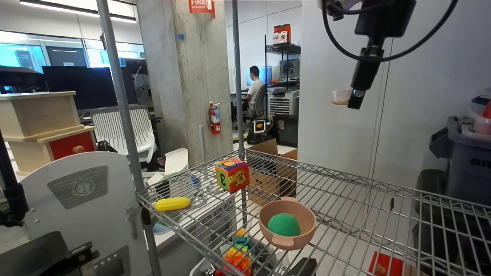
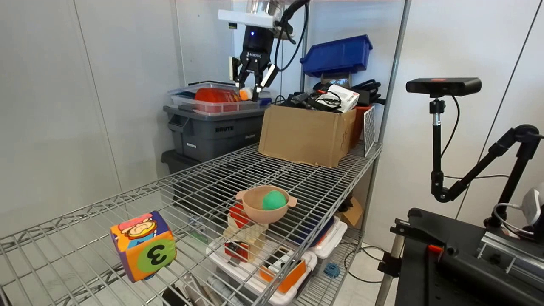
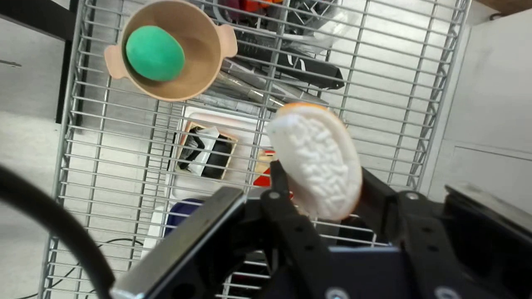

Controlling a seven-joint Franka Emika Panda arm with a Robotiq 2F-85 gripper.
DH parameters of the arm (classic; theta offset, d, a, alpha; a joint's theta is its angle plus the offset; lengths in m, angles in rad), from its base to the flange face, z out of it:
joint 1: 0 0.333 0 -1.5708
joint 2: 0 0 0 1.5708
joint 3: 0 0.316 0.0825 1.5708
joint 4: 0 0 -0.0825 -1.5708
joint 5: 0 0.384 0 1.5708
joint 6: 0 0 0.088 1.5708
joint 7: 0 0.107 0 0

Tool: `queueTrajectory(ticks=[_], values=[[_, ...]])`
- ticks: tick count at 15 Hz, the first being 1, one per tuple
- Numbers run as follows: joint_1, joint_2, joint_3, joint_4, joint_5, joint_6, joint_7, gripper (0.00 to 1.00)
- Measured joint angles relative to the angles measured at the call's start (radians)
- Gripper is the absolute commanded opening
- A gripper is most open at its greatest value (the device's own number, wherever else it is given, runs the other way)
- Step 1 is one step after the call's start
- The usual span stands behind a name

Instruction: Move the toy sushi to the right

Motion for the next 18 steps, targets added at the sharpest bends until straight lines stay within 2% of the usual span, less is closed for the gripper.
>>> queueTrajectory(ticks=[6,11,15,18], values=[[-0.009,0.195,-0.019,0.152,-0.095,0.050,0.098,0.15],[-0.007,0.297,-0.072,0.200,-0.158,0.114,0.156,0.15],[-0.007,0.343,-0.114,0.201,-0.191,0.102,0.201,0.15],[-0.010,0.383,-0.118,0.227,-0.236,0.052,0.233,0.15]])
